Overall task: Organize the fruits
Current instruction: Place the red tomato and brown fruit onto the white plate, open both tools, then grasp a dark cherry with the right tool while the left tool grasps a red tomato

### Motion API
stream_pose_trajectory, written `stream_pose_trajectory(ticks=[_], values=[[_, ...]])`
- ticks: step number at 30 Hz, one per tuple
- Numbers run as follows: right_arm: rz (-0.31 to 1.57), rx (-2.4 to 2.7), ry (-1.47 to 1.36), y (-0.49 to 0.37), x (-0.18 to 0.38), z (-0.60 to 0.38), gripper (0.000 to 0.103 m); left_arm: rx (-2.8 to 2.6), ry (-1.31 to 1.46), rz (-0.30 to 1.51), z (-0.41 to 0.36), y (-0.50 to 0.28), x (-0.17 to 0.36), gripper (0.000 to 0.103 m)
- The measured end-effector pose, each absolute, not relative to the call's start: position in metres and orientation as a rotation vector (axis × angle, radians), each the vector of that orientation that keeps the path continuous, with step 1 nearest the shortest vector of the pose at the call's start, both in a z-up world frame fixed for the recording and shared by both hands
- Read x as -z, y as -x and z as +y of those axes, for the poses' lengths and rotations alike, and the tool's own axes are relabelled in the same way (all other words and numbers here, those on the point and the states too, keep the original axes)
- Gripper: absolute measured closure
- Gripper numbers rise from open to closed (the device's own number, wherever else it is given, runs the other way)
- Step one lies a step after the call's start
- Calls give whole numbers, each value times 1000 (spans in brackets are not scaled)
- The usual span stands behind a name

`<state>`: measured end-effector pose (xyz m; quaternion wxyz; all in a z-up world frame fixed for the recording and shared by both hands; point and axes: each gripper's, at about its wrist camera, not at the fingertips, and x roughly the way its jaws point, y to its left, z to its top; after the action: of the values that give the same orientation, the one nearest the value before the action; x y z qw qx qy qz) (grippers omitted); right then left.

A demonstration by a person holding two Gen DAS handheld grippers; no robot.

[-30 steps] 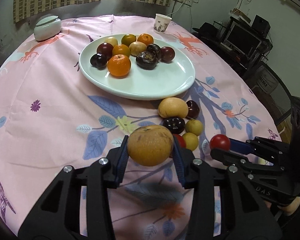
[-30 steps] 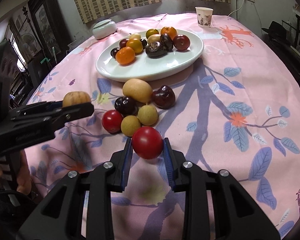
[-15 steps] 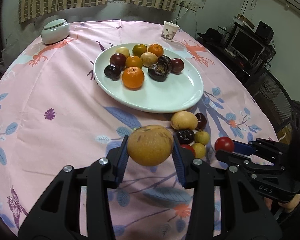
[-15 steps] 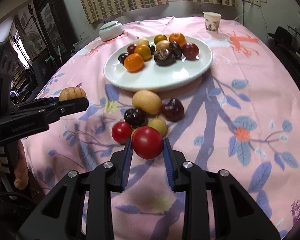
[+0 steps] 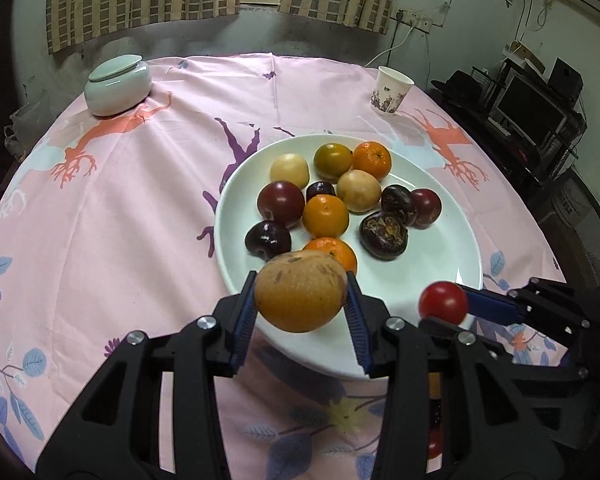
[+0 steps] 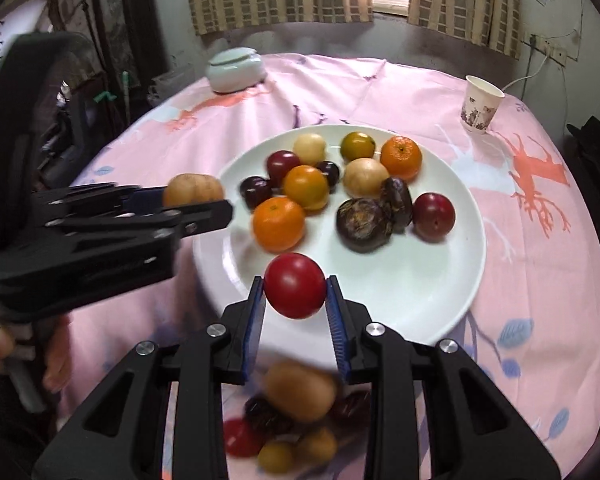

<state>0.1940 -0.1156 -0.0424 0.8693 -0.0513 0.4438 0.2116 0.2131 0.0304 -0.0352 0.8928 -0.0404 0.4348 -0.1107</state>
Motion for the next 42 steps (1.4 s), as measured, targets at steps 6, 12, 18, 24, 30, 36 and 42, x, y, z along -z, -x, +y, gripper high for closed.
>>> stream_pose_trajectory(ticks=[6,12,18,24,30,36,42], values=[[941,-427,99,-225,60,-111,72,226,93,936,32,-227,49,61],[873,-374,131,-224,58,-111,37,203,125,905,39,-231,47,33],[808,-327,127,-197,26,-134,27,223,119,806,40,-200,11,25],[796,-311,59,-129,21,-173,1,310,116,753,30,-131,3,11],[854,-342,-30,-74,48,-195,1,370,105,812,16,-80,39,6],[866,-322,-47,-78,60,-198,2,365,94,874,15,-66,56,6],[913,-327,-34,-99,74,-193,56,335,80,861,21,-59,50,6]])
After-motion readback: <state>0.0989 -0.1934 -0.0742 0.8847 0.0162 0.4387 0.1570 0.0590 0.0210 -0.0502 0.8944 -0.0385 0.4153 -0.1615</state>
